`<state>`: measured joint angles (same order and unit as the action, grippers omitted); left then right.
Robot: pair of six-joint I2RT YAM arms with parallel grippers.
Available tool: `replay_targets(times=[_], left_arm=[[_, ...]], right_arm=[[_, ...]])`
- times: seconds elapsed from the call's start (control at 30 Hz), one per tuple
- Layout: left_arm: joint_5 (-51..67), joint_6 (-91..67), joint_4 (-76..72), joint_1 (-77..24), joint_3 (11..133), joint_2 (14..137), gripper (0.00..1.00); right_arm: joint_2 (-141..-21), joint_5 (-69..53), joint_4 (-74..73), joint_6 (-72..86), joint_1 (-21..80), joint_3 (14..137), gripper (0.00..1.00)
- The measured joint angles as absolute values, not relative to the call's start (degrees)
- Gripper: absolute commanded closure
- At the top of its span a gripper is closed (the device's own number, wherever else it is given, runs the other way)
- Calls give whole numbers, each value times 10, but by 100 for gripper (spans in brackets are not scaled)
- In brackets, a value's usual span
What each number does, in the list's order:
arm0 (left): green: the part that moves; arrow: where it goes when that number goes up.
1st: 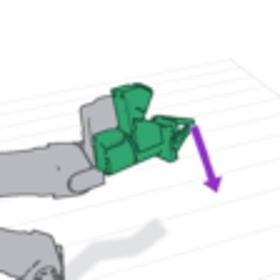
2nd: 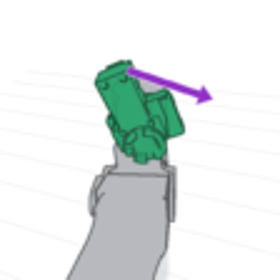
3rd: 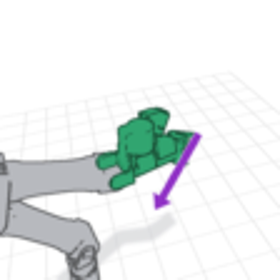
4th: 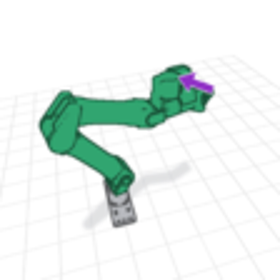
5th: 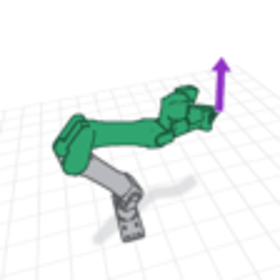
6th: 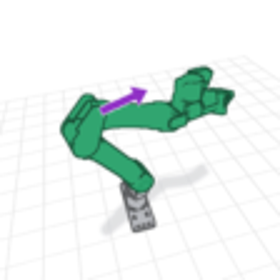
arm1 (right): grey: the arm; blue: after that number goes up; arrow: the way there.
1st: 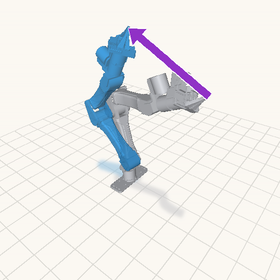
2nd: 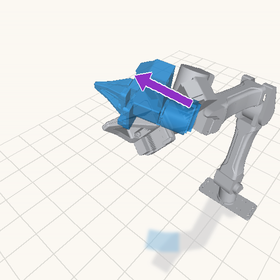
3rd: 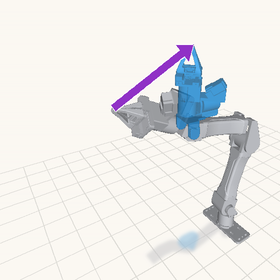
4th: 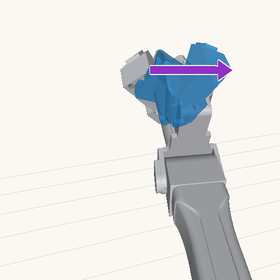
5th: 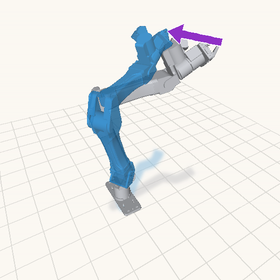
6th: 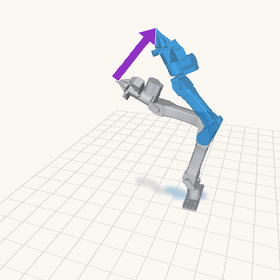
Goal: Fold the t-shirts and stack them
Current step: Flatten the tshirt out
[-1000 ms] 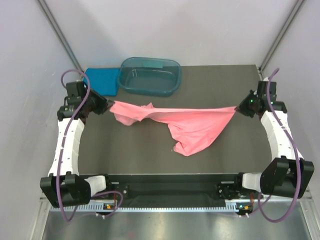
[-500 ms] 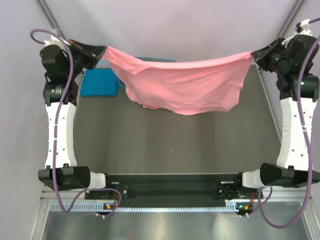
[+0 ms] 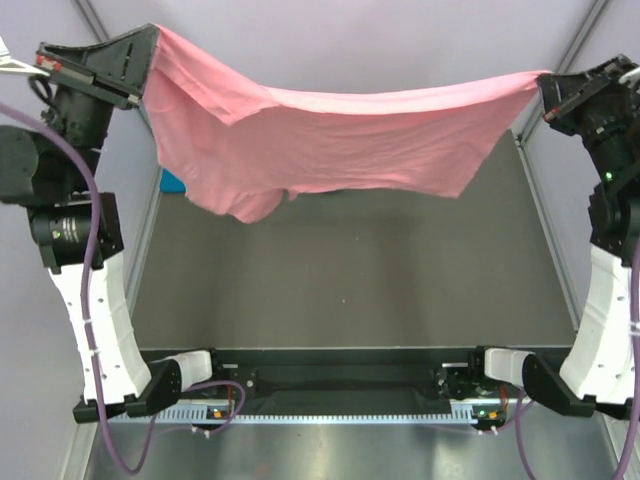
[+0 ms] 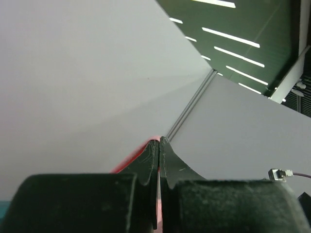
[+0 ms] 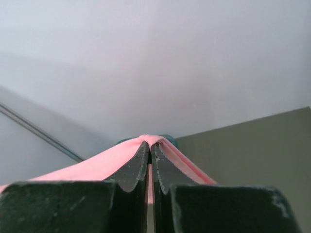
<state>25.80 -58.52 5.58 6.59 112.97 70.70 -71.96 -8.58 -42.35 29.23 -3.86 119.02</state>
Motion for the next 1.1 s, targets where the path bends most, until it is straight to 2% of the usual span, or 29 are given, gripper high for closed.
replay_targets(times=[0.27,0.57,0.77,0.9,1.1], left_arm=[[234,-546,51,66,1206,678,100],[208,-476,78,58,1255,631,100],[196,-458,60,56,1235,648,100],[190,-449,69,55,1240,717,100],[190,-455,101,55,1244,804,100]], right_arm=[[-638,-76,-428,291,-13,1204,100],[-547,-58,-431,288,33,1158,100],[-620,-31,-425,265,34,1187,100],[-695,-16,-419,255,34,1205,100],[-721,-16,-422,255,34,1147,100]])
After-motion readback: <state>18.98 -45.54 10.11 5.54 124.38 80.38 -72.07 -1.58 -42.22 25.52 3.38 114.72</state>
